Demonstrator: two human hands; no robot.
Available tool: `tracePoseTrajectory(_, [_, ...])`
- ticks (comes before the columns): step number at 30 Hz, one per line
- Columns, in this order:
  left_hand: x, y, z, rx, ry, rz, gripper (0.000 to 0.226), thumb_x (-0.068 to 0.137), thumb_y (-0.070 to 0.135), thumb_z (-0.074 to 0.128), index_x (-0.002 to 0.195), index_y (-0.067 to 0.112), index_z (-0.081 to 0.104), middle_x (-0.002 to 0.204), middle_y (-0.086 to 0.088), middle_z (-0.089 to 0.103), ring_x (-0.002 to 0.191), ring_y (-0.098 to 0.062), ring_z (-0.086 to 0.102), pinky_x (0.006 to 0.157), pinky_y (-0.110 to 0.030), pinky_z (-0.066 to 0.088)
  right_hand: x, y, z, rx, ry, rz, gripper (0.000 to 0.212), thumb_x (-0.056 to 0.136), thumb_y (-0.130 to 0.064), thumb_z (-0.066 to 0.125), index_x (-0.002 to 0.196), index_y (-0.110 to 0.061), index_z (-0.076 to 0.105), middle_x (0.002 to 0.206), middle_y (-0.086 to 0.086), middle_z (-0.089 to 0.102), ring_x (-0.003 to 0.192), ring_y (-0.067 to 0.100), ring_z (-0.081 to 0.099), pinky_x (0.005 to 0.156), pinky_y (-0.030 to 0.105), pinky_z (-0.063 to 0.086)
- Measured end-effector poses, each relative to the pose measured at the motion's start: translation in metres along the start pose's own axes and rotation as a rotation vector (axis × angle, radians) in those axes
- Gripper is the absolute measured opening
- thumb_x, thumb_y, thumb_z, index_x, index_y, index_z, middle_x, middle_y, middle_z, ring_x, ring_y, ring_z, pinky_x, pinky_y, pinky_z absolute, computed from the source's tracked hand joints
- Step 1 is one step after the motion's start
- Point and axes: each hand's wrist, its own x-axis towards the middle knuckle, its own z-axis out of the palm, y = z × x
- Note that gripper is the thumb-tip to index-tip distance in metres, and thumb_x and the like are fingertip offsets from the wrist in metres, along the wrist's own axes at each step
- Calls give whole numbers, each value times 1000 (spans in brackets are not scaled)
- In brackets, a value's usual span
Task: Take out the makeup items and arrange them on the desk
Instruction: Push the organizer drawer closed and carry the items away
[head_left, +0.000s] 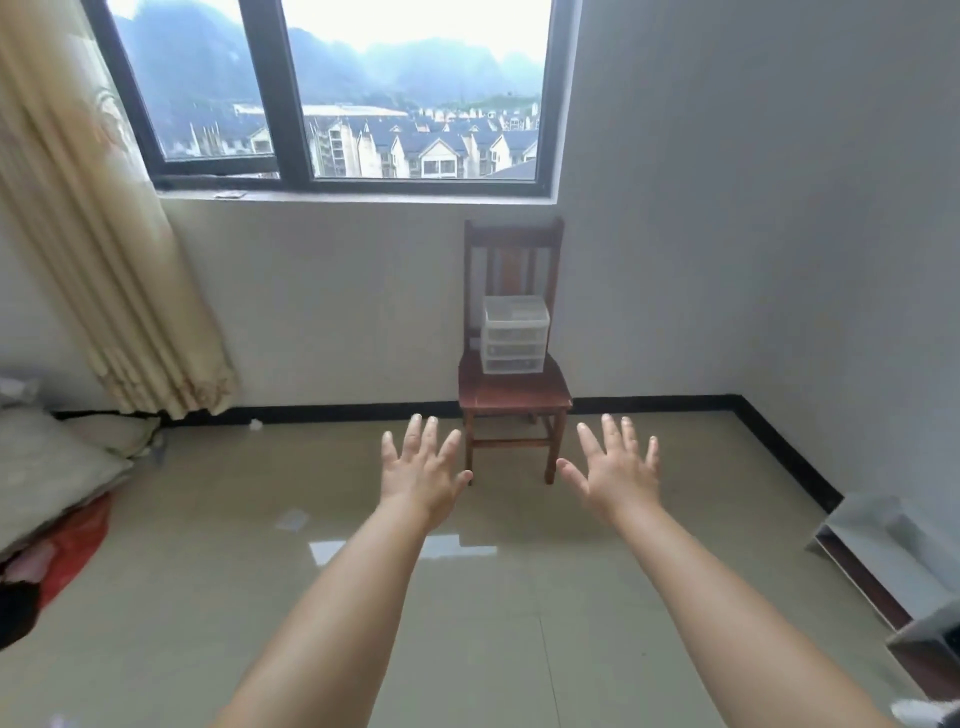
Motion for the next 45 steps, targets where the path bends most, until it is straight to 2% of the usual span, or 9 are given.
tracePoseTrajectory(6, [174,-4,-29,0,94,-15,55,96,48,18,145,27,4,156,-1,-3,142,-22,-12,114,-47,-1,182,-1,-10,-82,113,-92,62,91,-56,21,144,-25,12,155,8,1,142,25,-6,113,51,-2])
tracePoseTrajectory(11, [308,-29,-62,11,98,-71,54,96,47,18,145,27,4,156,0,-2,142,-22,-12,114,-45,-2,338,-23,-26,-19,120,-133,61,92,-55,22,144,-24,13,155,8,2,142,26,-6,113,51,-1])
tracePoseTrajectory(16, [418,-60,-74,22,75,-110,55,96,48,18,145,27,6,156,0,-1,143,-22,-10,114,-45,0,453,-54,-27,24,121,-194,60,92,-54,23,144,-23,16,155,8,5,143,26,-3,113,49,2])
tracePoseTrajectory(25, [632,-103,-64,4,38,-64,56,96,46,21,145,23,7,156,-2,1,143,-22,-8,114,-46,1,646,-62,5,17,90,-89,59,93,-51,25,143,-22,17,155,8,7,142,26,-1,114,49,3])
tracePoseTrajectory(33, [774,-88,-11,1,-82,51,57,96,44,23,145,19,9,155,-5,6,143,-24,-3,114,-46,9,739,-24,75,40,-69,105,58,94,-47,26,144,-20,15,154,9,11,142,26,6,113,47,10])
tracePoseTrajectory(37, [816,-59,38,-3,-159,145,56,96,42,27,144,16,13,154,-5,11,143,-25,1,112,-45,15,773,1,126,105,-163,181,57,94,-43,31,143,-16,19,151,9,20,140,26,13,113,44,14])
tracePoseTrajectory(40, [842,-38,68,-22,-205,192,56,95,40,32,141,11,19,153,-5,15,142,-24,5,111,-42,19,800,16,165,119,-236,163,53,94,-39,35,138,-11,27,146,8,32,139,25,17,112,41,15])
tracePoseTrajectory(43, [869,-21,96,-15,-265,216,56,95,39,35,141,10,20,153,-5,14,142,-23,6,111,-40,20,831,25,203,223,-310,186,45,94,-37,36,129,-8,39,135,11,44,133,25,29,107,38,25])
tracePoseTrajectory(45, [884,-10,114,-36,-307,223,56,95,37,35,141,10,19,153,-5,13,143,-23,5,111,-39,19,849,26,225,355,-390,243,43,94,-34,36,125,-5,42,129,12,49,124,28,39,98,36,35])
